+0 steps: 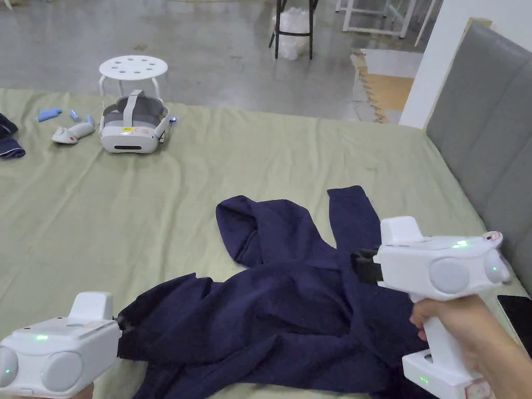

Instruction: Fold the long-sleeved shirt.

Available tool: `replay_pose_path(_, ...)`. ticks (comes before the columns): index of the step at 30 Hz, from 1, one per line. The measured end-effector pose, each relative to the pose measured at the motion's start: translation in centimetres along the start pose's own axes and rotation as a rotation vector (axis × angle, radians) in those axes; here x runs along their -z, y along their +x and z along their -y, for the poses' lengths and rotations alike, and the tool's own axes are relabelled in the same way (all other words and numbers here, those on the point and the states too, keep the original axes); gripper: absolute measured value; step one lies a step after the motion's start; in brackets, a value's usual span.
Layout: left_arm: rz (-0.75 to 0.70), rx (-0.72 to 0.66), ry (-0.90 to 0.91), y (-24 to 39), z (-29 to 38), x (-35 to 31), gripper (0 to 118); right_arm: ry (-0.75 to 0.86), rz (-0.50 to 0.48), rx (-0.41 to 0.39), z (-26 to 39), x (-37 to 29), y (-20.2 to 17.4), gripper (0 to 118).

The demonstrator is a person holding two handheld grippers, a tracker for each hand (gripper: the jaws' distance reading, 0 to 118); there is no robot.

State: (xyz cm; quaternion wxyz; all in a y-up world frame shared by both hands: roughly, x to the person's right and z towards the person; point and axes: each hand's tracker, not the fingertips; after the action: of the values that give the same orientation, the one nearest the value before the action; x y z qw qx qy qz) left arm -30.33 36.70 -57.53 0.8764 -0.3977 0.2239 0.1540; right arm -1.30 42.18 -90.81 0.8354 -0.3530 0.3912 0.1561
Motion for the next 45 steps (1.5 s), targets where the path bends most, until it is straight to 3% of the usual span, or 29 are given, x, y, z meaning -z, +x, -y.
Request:
replay_pose_path(3, 0.044, -0.032, 0.008, -1.8, 0.8, 0.6, 9, -0.100, -0.054, -0.027, -4.4, 6.9, 0.4, 93)
replay_pose_path(4, 0.053, -0.048, 0.015, -2.3, 0.8, 0.5, 9, -0.142, -0.071, -0.029, -5.2, 9.3, 0.5, 105)
replay_pose_path(5, 0.043, -0.055, 0.029, -1.6, 2.0, 0.4, 9, -0.187, -0.068, -0.030, -5.8, 11.4, 0.3, 107)
replay_pose_path(8, 0.059, -0.082, 0.014, -2.5, 2.0, 1.0, 9, -0.269, -0.046, -0.030, -6.3, 17.1, -0.1, 103)
replay_pose_path(10, 0.051, -0.089, 0.019, -2.0, 2.7, 0.7, 9, -0.331, -0.034, -0.063, -5.9, 20.1, -0.9, 88)
replay_pose_path(12, 0.046, -0.085, 0.018, -2.3, 2.6, 1.1, 9, -0.414, -0.027, -0.087, -4.9, 21.0, -1.9, 65)
replay_pose_path(14, 0.043, -0.088, 0.022, -2.3, 2.8, 0.9, 9, -0.390, 0.005, -0.129, -4.5, 21.0, -3.0, 59)
replay_pose_path(16, 0.043, -0.089, 0.029, -2.4, 2.6, 1.2, 9, -0.420, -0.065, -0.063, -5.0, 20.0, -2.7, 1)
replay_pose_path(17, 0.038, -0.087, 0.036, -2.0, 2.5, 0.8, 9, -0.405, -0.118, -0.050, -4.9, 19.6, -2.8, 0)
replay_pose_path(19, 0.045, -0.093, 0.044, -2.2, 1.6, 1.0, 9, -0.376, -0.064, -0.024, -4.1, 19.2, -2.2, 0)
replay_pose_path(22, 0.000, -0.129, 0.102, -2.1, -1.6, -0.2, 9, -0.278, -0.065, 0.050, -4.9, 14.7, -1.1, 1)
replay_pose_path(24, 0.043, -0.166, 0.167, -2.6, -4.5, -0.9, 9, -0.172, -0.039, 0.023, -7.6, 10.5, 0.2, 1)
replay_pose_path(29, 0.038, -0.101, 0.353, -0.8, -15.4, -4.9, 10, 0.102, 0.018, 0.000, -15.4, -4.1, 4.5, 1)
replay_pose_path(34, 0.059, -0.065, 0.530, 1.7, -28.8, -10.0, 9, 0.324, 0.119, -0.071, -23.5, -15.1, 5.9, 1)
replay_pose_path(38, 0.054, -0.087, 0.640, 3.9, -39.3, -14.3, 9, 0.435, 0.247, -0.118, -30.6, -18.7, 6.2, 1)
replay_pose_path(45, 0.036, -0.088, 0.759, 7.0, -50.8, -19.7, 9, 0.622, 0.343, -0.008, -40.3, -22.6, 7.4, 1)
